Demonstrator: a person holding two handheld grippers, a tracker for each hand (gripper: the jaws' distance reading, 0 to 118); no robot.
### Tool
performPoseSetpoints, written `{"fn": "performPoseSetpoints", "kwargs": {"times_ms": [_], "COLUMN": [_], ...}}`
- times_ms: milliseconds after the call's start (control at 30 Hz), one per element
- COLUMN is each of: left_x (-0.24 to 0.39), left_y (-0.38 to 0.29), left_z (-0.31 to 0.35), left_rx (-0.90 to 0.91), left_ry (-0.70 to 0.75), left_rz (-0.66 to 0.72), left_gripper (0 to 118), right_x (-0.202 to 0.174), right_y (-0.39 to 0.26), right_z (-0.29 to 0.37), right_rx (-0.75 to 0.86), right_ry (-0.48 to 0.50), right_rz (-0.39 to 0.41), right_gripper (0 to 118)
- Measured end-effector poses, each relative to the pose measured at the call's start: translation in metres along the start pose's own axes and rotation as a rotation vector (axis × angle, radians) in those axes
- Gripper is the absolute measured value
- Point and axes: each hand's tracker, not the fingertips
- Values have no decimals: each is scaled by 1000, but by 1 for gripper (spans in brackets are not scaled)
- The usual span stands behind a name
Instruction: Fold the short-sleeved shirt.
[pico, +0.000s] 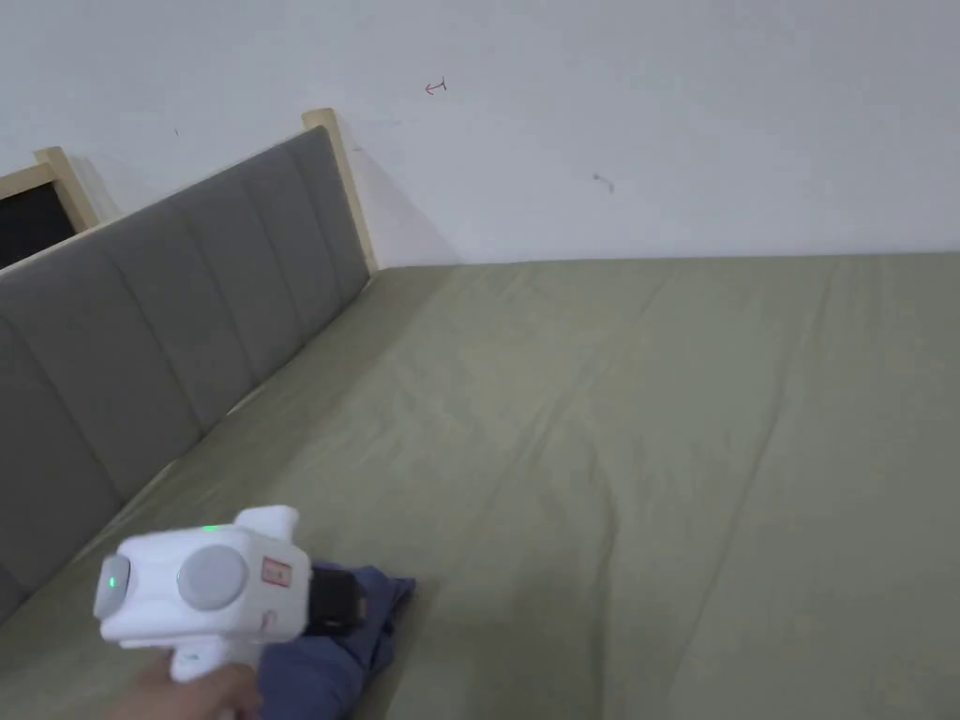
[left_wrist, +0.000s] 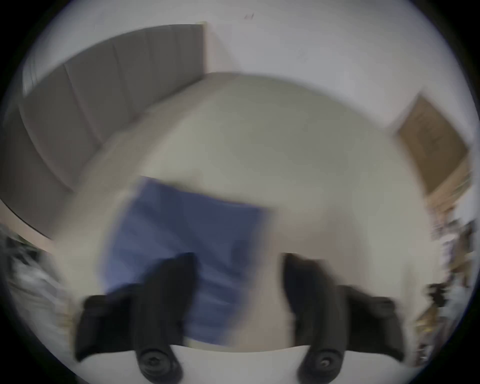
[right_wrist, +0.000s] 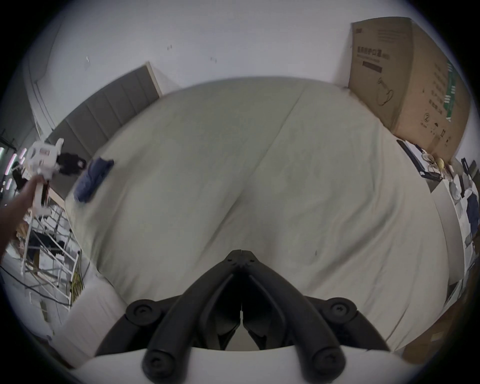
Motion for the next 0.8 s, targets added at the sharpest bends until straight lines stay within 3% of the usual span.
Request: {"fn": "performPoseSetpoints", "kwargs": {"times_ms": [33, 67, 267, 367, 567, 667, 800], "left_x": [30, 61, 219, 259, 293, 296, 297], "left_y": [-20, -40, -137, -150, -158, -165, -173], "left_z": [4, 6, 45, 73, 146, 173, 191], "left_rx": [28, 42, 261, 392, 811, 935, 995], "left_ry": [-97, -156, -351, -384, -241, -199, -132], "left_rz": [11, -7, -263, -327, -316, -298, -339], "left_gripper": [4, 1, 0, 0, 0, 0, 0], "right_x": [3, 5, 10, 6, -19, -21, -21], "right_y": [1, 3, 21, 19, -2, -4, -3], "right_z": [4, 8, 51, 95, 181, 198, 211], "right_rx": [28, 46, 117, 331, 885, 1010, 1052], "right_ry": [13, 16, -2, 11, -178, -263, -293], "right_rz": [-7, -7, -35, -46, 19, 31, 20], "right_gripper": [0, 0, 0, 0, 0, 0, 0]}}
